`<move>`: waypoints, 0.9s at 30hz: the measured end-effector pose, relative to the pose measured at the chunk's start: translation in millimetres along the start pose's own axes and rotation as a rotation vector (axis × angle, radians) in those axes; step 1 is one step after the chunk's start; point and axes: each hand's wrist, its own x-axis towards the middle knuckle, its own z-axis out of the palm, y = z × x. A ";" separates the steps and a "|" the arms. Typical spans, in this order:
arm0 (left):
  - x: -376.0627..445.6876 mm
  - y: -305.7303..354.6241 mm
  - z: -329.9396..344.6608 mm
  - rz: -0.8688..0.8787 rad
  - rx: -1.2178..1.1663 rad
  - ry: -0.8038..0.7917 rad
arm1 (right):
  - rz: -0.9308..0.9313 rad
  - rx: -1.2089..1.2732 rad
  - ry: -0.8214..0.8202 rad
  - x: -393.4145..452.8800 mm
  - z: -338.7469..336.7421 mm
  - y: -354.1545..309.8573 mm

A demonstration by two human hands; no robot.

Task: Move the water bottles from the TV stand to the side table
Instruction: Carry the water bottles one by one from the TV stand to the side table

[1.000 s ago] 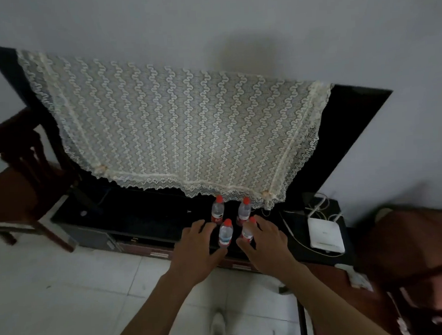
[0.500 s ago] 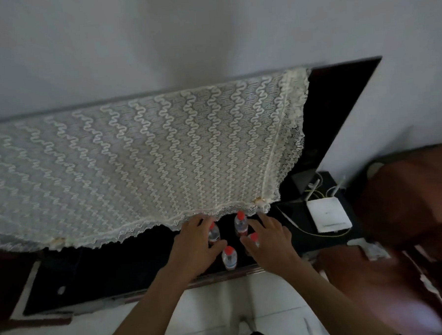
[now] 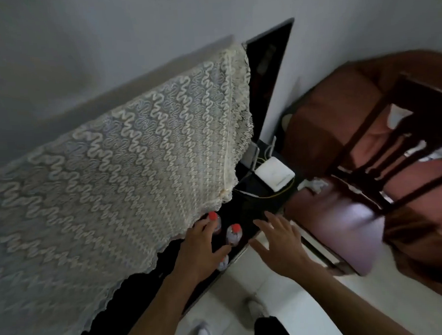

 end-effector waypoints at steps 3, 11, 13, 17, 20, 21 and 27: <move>-6.8 -27.3 3.5 0.053 0.004 -0.039 | 0.063 0.012 -0.002 -19.0 19.3 -18.0; -16.6 -72.8 17.1 0.093 -0.058 -0.083 | 0.138 0.058 0.014 -43.7 65.4 -37.7; -15.4 -80.4 30.3 0.099 -0.075 -0.102 | 0.166 0.061 0.009 -47.2 75.6 -35.8; -18.3 -93.8 58.2 0.102 -0.077 -0.145 | 0.216 0.097 -0.022 -55.7 99.6 -32.3; -12.8 -109.3 78.8 0.094 -0.091 -0.183 | 0.245 0.120 -0.057 -55.8 121.2 -25.7; -9.8 -113.7 84.0 0.090 -0.106 -0.183 | 0.249 0.121 -0.060 -54.9 127.1 -23.4; 7.5 -138.2 123.3 0.065 -0.192 -0.149 | 0.266 0.146 -0.078 -43.6 166.7 -10.4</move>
